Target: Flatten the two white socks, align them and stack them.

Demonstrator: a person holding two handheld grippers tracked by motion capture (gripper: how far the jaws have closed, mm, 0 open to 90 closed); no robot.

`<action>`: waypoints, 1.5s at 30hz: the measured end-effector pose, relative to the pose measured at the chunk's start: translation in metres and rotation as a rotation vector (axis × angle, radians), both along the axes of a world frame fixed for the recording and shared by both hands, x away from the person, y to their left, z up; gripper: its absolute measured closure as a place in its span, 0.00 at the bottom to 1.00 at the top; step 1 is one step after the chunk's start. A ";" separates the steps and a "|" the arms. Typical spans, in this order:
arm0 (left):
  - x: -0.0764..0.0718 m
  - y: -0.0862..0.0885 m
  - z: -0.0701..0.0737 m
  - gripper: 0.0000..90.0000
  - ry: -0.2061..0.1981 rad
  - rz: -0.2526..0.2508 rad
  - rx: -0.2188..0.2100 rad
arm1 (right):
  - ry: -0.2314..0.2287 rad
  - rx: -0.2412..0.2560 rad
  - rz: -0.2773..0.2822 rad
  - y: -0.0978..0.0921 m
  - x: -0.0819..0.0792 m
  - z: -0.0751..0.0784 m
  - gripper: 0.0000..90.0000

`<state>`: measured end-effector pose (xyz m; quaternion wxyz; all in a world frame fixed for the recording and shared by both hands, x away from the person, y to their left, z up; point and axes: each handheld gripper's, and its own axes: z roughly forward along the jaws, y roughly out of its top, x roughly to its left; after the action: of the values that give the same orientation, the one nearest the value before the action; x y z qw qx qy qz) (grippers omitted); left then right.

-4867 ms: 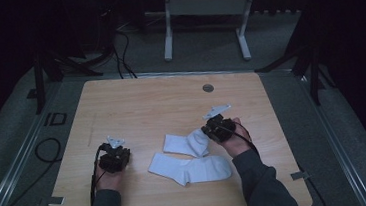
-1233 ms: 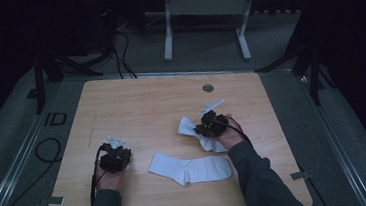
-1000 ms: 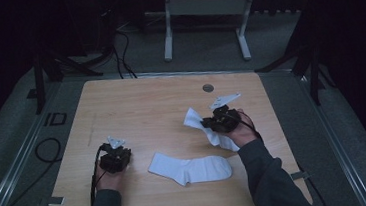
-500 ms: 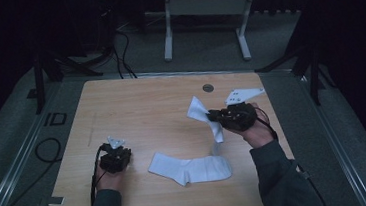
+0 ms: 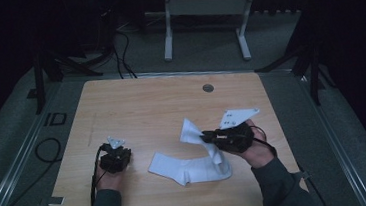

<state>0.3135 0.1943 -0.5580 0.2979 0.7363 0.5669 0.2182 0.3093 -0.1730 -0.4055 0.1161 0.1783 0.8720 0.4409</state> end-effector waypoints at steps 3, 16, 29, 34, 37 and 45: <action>0.000 0.000 0.000 0.91 0.002 -0.003 0.002 | 0.027 -0.003 0.019 0.011 -0.001 -0.015 0.92; -0.004 -0.003 0.003 0.92 -0.010 -0.013 0.013 | 0.120 -0.053 -0.002 0.042 -0.003 -0.060 0.92; -0.020 -0.030 0.006 0.94 -0.014 -0.121 0.016 | 0.184 -0.099 -0.100 0.080 -0.006 -0.100 0.92; -0.024 -0.040 0.004 0.99 -0.006 -0.160 0.030 | 0.186 -0.116 -0.112 0.091 -0.005 -0.107 0.92; -0.026 -0.047 0.003 1.00 -0.002 -0.186 0.048 | 0.194 -0.126 -0.111 0.098 -0.003 -0.111 0.92; -0.028 -0.050 0.002 1.00 0.003 -0.202 0.046 | 0.219 -0.145 -0.112 0.107 -0.001 -0.121 0.91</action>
<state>0.2859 0.1443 -0.5563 0.3008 0.7968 0.4850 0.1987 0.3088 -0.0660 -0.5266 0.0572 0.2651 0.8976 0.3476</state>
